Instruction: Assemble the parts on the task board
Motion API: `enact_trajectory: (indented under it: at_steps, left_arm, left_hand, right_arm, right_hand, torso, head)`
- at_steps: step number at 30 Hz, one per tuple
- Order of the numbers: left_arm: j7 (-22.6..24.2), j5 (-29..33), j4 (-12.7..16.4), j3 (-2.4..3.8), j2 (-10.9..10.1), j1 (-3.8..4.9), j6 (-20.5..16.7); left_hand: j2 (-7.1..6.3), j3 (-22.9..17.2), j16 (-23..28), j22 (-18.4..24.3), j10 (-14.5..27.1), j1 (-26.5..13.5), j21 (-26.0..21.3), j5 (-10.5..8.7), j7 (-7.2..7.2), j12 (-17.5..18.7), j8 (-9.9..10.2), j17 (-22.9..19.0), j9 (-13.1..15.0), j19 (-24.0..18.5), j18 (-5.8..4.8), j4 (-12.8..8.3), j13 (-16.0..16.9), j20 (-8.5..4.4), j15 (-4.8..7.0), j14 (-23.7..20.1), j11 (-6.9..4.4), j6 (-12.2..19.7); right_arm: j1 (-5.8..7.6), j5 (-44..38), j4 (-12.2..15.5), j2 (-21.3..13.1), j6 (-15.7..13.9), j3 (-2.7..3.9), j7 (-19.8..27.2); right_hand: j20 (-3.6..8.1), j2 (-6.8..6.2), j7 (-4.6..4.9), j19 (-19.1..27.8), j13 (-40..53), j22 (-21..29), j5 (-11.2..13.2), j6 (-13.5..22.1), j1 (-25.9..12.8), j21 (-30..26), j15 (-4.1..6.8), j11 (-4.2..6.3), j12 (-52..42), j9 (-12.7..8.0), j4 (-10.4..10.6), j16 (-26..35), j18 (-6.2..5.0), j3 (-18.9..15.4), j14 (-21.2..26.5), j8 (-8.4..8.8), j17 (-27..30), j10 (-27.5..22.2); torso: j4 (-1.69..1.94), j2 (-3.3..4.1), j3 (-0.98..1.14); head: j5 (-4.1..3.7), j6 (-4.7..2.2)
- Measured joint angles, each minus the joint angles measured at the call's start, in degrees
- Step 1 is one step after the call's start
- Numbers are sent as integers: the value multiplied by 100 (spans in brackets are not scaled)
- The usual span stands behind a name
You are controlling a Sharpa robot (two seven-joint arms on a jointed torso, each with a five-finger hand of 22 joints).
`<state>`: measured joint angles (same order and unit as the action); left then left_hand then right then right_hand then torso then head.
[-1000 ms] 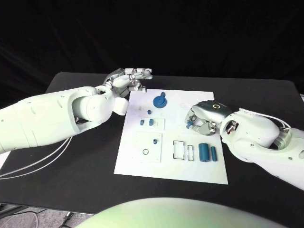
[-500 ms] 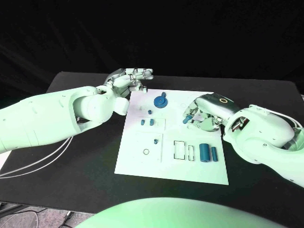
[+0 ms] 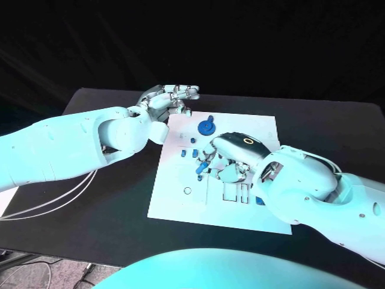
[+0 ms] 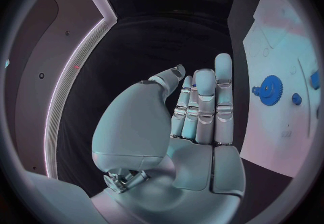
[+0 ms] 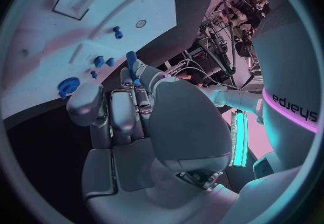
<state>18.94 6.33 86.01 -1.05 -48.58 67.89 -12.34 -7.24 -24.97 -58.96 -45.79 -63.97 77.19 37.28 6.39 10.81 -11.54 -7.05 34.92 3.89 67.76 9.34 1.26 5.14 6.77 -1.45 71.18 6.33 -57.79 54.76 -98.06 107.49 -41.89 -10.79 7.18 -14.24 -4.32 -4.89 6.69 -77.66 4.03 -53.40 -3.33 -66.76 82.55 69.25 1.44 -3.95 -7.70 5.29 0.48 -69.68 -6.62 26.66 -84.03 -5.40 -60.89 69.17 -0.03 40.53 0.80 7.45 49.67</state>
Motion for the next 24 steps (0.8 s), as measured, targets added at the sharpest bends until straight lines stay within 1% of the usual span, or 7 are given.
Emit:
enact_trajectory:
  at_steps: [1, 4, 6, 8, 15, 24]
  left_arm:
    - [-1, 0, 0, 0, 3, 0, 1]
    - [-2, 0, 0, 0, 7, 0, 2]
    - [-3, 0, 1, 0, 9, 0, 2]
    - [-4, -1, 2, 0, 10, 0, 3]
    - [-5, -1, 1, 0, 21, 0, 8]
    - [-6, -2, -8, 0, 29, 0, 14]
  left_hand:
    - [0, 0, 0, 0, 0, 0, 0, 0, 0, 0, 0, 0, 0, 0, 0, 0, 0, 0, 0, 0, 0, 0]
    - [0, 0, 0, 0, 0, 0, 0, 0, 0, 0, 0, 0, 0, 0, -1, 0, 0, 0, 0, 0, 0, 0]
    - [0, 0, 0, 0, 0, 0, 0, 0, 0, 0, 0, 0, 0, 0, 0, 0, 0, 0, 0, 0, 0, 0]
    - [0, 0, 0, 0, 0, 0, 0, 0, 0, 0, 0, 0, 0, 0, 0, 0, 0, 0, 0, 0, 0, 0]
    - [0, 0, 0, -1, 0, 0, 0, 0, -1, 0, 0, 1, 0, 0, 0, 0, 0, 0, 0, 0, 0, 0]
    - [0, 0, 0, -1, 0, 0, 0, 0, -1, 0, 0, 1, 0, 0, 0, 0, 0, 0, 0, 0, 0, 0]
  right_arm:
    - [-26, 1, -33, 76, 8, -37, 15]
    - [-92, -1, -121, 226, 32, -116, 48]
    - [-139, -14, -201, 313, 51, -159, 74]
    - [-172, -28, -274, 371, 72, -186, 93]
    - [-253, -98, -481, 502, 158, -245, 138]
    - [-284, -163, -568, 578, 269, -279, 151]
  right_hand:
    - [0, 7, 0, 0, 0, 0, 0, 0, -7, 0, 0, 0, 0, 0, 0, 0, 0, 0, 0, 1, 0, 0]
    - [0, 14, 1, 0, 0, 7, 0, 2, -15, 0, 0, 0, 4, 1, 0, 0, 0, 0, 0, 2, 6, 0]
    - [0, 14, 2, 0, 2, 8, 0, 3, -15, 0, 0, 0, 10, 2, 0, 0, 0, 0, 0, 3, 6, 0]
    - [0, 14, 4, 0, 3, 7, 0, 5, -15, 0, 0, 0, 15, 3, 0, 0, 0, -1, 0, 3, 7, 0]
    - [0, 13, 0, 0, 4, 8, 2, 17, -15, -1, 0, 0, 29, 2, 0, 0, 0, -1, 0, 9, 7, 0]
    - [0, 12, 27, 0, 3, 7, 5, 3, -15, -1, 0, 0, 33, -1, 0, 0, 0, -2, 0, 1, 6, 0]
  torso:
    - [1, 0, 0]
    - [1, 0, -1]
    - [1, 0, -3]
    - [0, 0, -3]
    - [-3, 2, -1]
    - [-4, 3, 7]
  head:
    - [8, 4]
    - [26, 10]
    - [41, 16]
    - [53, 22]
    - [74, 32]
    - [75, 33]
